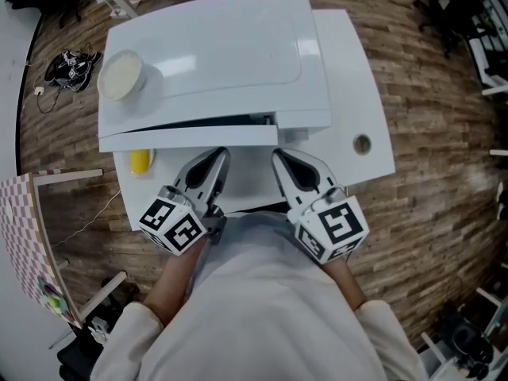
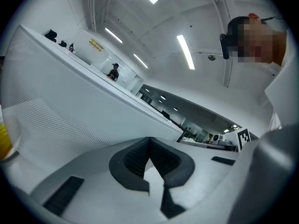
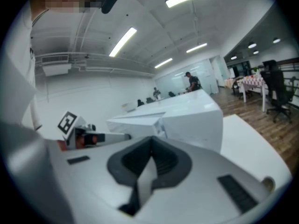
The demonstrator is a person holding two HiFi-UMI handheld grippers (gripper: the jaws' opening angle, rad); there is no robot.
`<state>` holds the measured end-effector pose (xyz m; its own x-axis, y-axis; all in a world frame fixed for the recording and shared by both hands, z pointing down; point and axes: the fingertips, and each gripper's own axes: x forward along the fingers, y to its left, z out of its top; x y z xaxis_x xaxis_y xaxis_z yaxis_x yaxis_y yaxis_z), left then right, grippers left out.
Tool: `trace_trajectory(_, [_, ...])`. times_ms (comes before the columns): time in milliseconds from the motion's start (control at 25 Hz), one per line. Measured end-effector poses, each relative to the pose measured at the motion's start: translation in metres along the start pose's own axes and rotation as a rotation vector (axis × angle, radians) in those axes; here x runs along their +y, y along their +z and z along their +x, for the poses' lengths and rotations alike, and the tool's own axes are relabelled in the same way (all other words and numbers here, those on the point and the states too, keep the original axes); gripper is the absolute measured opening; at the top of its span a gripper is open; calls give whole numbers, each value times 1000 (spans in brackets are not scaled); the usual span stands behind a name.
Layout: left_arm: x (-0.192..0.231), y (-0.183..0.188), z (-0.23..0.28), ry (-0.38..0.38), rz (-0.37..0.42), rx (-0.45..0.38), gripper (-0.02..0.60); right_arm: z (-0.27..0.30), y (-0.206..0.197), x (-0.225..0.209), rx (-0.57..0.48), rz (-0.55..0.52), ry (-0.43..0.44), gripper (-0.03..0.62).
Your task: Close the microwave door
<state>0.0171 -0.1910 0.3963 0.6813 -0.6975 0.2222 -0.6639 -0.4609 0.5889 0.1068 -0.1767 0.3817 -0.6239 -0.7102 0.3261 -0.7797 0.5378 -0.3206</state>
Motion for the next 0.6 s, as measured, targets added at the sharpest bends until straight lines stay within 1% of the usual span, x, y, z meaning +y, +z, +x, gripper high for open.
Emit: trace_trajectory(600, [7,2,2,-5,5,2,17,10,4,-7,-14,16,-13,23])
